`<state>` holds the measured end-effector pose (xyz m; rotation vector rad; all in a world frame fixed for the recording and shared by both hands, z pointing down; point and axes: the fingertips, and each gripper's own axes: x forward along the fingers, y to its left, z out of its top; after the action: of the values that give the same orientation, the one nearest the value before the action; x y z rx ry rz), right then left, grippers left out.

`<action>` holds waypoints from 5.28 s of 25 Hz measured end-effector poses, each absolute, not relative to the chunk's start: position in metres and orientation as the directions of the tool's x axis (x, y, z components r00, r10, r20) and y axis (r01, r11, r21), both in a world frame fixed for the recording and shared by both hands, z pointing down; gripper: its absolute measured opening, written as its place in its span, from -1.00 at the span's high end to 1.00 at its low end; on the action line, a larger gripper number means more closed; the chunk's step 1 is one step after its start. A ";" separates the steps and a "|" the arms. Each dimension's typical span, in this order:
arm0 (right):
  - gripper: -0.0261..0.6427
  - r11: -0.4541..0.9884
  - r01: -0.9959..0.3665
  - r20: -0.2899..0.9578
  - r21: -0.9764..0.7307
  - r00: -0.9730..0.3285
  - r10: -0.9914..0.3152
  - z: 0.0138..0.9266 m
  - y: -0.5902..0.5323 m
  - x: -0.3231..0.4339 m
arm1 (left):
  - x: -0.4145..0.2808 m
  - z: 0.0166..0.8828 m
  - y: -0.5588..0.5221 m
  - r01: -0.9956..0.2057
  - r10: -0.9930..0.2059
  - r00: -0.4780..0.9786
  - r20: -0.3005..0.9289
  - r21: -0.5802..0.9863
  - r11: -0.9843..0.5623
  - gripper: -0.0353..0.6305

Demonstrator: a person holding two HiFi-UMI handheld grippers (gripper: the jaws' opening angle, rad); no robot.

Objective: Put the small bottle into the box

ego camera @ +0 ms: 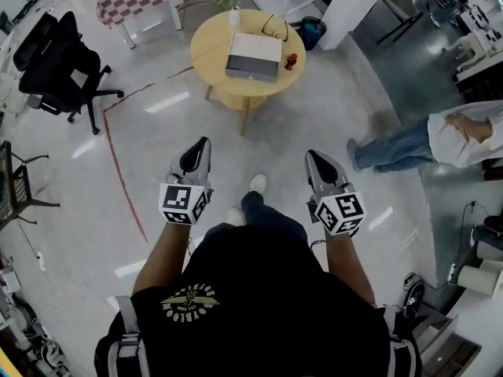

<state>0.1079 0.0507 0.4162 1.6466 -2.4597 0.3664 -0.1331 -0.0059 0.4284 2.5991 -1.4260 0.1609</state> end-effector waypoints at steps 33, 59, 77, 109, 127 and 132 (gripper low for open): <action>0.90 0.349 -0.918 0.318 -0.189 -0.394 -0.862 0.450 0.041 0.114 | -0.117 0.460 -0.011 -0.835 -0.798 0.549 0.249 0.123 -0.536 0.89; 0.90 0.401 -0.894 0.238 -0.200 -0.441 -0.865 0.464 -0.156 0.211 | -0.022 0.431 -0.200 -0.849 -0.819 0.511 0.261 0.003 -0.528 0.89; 0.90 0.425 -0.876 0.243 -0.229 -0.474 -0.846 0.461 -0.193 0.220 | -0.017 0.424 -0.220 -0.869 -0.838 0.479 0.262 0.012 -0.494 0.89; 0.90 0.424 -0.889 0.272 -0.170 -0.456 -0.847 0.445 -0.293 0.182 | -0.044 0.435 -0.326 -0.851 -0.818 0.518 0.249 0.057 -0.522 0.89; 0.90 0.378 -0.923 0.323 -0.079 -0.382 -0.866 0.433 -0.379 0.160 | -0.060 0.442 -0.417 -0.805 -0.775 0.592 0.220 0.127 -0.579 0.89; 0.90 0.374 -0.927 0.363 -0.037 -0.361 -0.859 0.453 -0.407 0.168 | -0.060 0.468 -0.434 -0.808 -0.765 0.588 0.262 0.145 -0.572 0.89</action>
<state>0.1684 -0.4069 0.4530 1.5771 -2.3553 0.3417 -0.0604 -0.4340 0.4680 2.5708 -1.2985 0.2489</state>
